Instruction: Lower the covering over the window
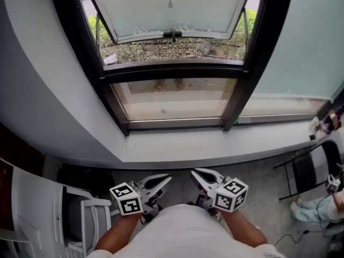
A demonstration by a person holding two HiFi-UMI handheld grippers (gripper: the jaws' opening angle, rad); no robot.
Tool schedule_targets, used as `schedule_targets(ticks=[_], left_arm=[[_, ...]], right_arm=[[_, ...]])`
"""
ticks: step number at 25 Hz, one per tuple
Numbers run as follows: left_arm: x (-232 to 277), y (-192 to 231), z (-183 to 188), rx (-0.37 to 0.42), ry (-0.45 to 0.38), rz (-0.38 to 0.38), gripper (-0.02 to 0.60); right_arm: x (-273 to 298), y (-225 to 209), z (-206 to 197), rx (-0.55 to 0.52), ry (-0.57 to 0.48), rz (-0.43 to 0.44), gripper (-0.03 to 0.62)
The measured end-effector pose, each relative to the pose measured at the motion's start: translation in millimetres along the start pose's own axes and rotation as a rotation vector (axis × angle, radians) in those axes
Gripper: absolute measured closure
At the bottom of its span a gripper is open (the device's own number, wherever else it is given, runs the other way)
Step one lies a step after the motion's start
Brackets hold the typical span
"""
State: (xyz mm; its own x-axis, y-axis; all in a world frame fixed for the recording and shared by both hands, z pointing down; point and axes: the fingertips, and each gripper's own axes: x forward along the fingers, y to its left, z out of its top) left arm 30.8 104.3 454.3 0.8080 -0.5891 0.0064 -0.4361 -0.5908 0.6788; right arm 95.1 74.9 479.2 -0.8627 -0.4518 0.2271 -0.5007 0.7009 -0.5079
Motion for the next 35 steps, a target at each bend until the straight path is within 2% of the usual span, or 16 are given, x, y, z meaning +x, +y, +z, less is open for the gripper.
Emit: schedule_targets(ticks=[2,5,10,16,17,20,23,29,32,35], left_arm=[[7,0,-6,0.006,0.012,0.007,0.552],[17,-2,-11,0.006,0.003,0.026,0.552],[33,2,-6,0.038,-0.033,0.097,0.551],[46,4,9,0.066,-0.124,0.157,0.551],[47,5,10,0.07,-0.135,0.167,0.551],[51,4,13,0.07,-0.163,0.193,0.551],[50,6,14,0.076,-0.168,0.207,0.551],[41,22,23,0.08,-0.167,0.227,0.551],[36,39,35,0.124,-0.153,0.223,0.551],[32,57,53,0.119,-0.149,0.21,0.551]], right_arm=[[-8,-12,6,-0.059,-0.008,-0.046,0.571],[-18,-26,12,-0.109,-0.012,-0.068,0.569],[-29,-44,24,-0.149,-0.007,-0.059,0.568],[-35,-58,35,-0.184,-0.012,-0.026,0.566],[-36,-60,37,-0.193,-0.013,-0.028,0.559],[-37,-68,40,-0.217,-0.017,-0.039,0.476],[-32,-73,43,-0.242,-0.02,-0.042,0.457],[-9,-67,45,-0.229,0.007,-0.001,0.457],[10,-68,51,-0.209,-0.002,-0.003,0.457],[34,-70,59,-0.192,-0.016,-0.015,0.457]])
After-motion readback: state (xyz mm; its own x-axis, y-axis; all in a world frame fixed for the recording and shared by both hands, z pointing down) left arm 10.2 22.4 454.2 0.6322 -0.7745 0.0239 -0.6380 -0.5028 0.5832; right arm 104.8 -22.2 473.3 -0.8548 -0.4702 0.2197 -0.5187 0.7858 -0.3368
